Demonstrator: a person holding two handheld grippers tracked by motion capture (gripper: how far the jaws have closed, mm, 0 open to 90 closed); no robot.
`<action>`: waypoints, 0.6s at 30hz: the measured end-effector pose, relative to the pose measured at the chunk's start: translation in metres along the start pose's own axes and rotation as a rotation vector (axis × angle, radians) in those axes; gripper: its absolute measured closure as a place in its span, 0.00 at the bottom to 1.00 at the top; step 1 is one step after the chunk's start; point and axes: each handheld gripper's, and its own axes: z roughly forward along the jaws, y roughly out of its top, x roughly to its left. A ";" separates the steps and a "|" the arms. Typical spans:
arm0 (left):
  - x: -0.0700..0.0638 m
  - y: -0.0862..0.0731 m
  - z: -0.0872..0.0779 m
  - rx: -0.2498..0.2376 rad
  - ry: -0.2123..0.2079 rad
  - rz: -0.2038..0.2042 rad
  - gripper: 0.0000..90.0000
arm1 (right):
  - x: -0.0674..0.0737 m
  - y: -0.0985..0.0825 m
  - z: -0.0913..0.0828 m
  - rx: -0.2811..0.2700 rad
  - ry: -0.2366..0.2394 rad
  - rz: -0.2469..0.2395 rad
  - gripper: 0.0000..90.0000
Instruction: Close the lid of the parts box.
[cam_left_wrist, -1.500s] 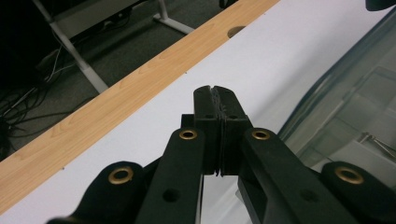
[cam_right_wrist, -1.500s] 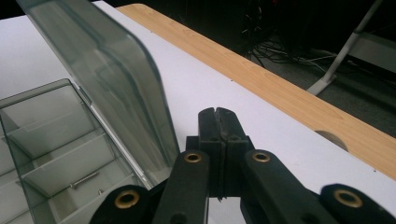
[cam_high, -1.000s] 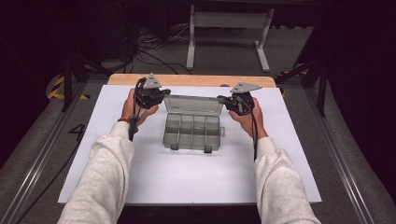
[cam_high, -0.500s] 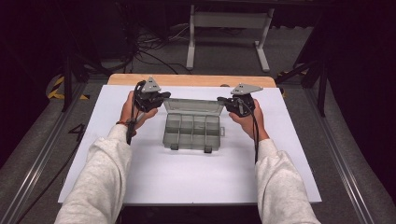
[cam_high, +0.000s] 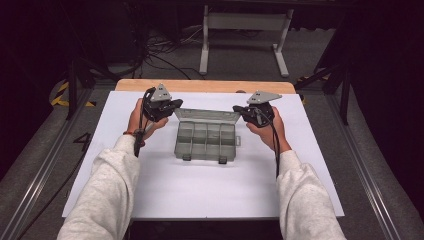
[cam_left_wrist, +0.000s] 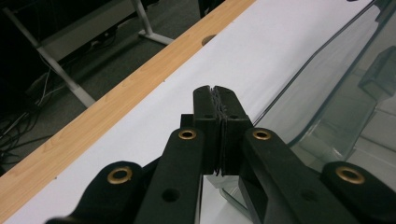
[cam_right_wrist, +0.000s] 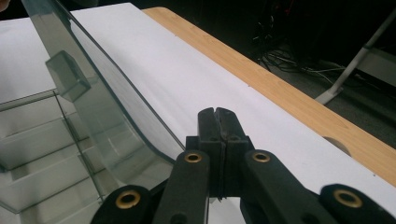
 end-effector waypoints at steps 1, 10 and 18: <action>0.000 0.000 0.000 0.002 -0.005 0.000 0.99 | 0.000 0.000 0.000 0.001 0.001 -0.002 1.00; -0.007 -0.006 -0.003 0.019 -0.021 0.020 0.99 | 0.005 -0.001 -0.003 0.011 0.035 -0.018 1.00; -0.013 -0.009 -0.006 0.033 -0.032 0.051 0.99 | 0.010 -0.004 -0.004 0.018 0.062 -0.028 1.00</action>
